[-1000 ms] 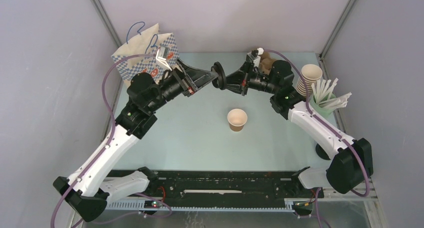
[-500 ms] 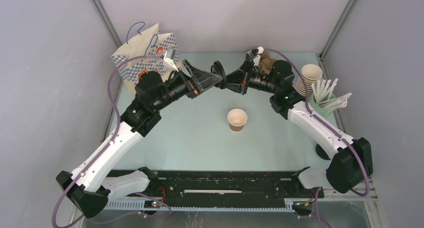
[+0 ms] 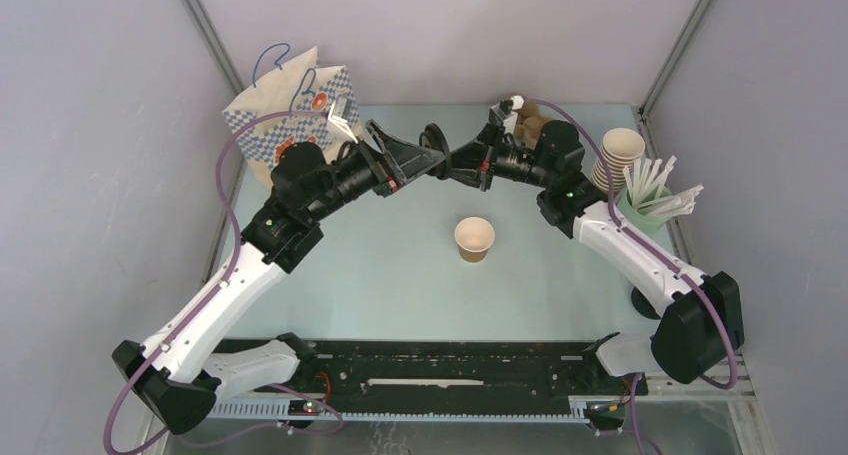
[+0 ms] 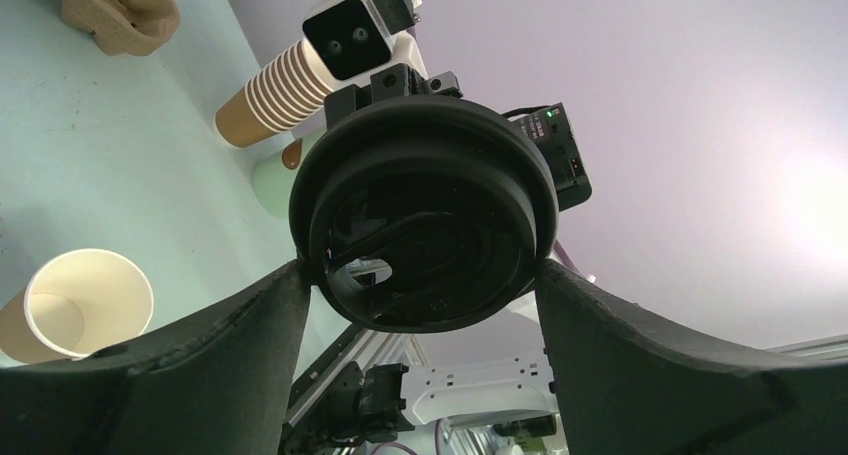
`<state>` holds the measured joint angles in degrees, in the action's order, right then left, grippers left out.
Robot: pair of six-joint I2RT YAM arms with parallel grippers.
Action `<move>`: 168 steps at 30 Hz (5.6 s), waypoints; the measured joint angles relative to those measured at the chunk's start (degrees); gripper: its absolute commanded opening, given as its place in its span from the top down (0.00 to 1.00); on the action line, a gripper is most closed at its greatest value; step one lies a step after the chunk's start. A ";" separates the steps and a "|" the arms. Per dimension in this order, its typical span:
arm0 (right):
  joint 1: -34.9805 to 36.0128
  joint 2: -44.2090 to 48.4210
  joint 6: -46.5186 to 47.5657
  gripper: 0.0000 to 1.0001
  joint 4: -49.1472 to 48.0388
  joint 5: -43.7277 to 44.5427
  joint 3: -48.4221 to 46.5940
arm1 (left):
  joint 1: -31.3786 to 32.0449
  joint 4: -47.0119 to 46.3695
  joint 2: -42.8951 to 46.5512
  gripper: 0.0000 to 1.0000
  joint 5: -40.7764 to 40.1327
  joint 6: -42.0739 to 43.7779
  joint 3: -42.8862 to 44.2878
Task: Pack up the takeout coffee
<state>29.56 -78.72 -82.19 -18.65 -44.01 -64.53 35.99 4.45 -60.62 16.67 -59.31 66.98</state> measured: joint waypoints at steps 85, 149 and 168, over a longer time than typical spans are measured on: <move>-24.55 31.61 63.04 0.15 87.47 25.51 -11.52 | 20.70 64.32 -62.27 0.28 -31.34 37.55 55.41; -23.80 30.51 63.04 0.16 86.93 24.41 -10.80 | 18.64 66.88 -64.41 0.00 -29.92 37.68 58.84; -24.65 -8.41 57.37 0.27 55.49 -8.79 2.95 | -4.79 17.33 -25.07 0.31 6.14 14.43 -5.18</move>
<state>4.91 -87.13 -24.82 36.84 -52.80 -61.58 31.20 21.78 -85.69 22.81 -44.88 61.80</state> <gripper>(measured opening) 0.756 0.768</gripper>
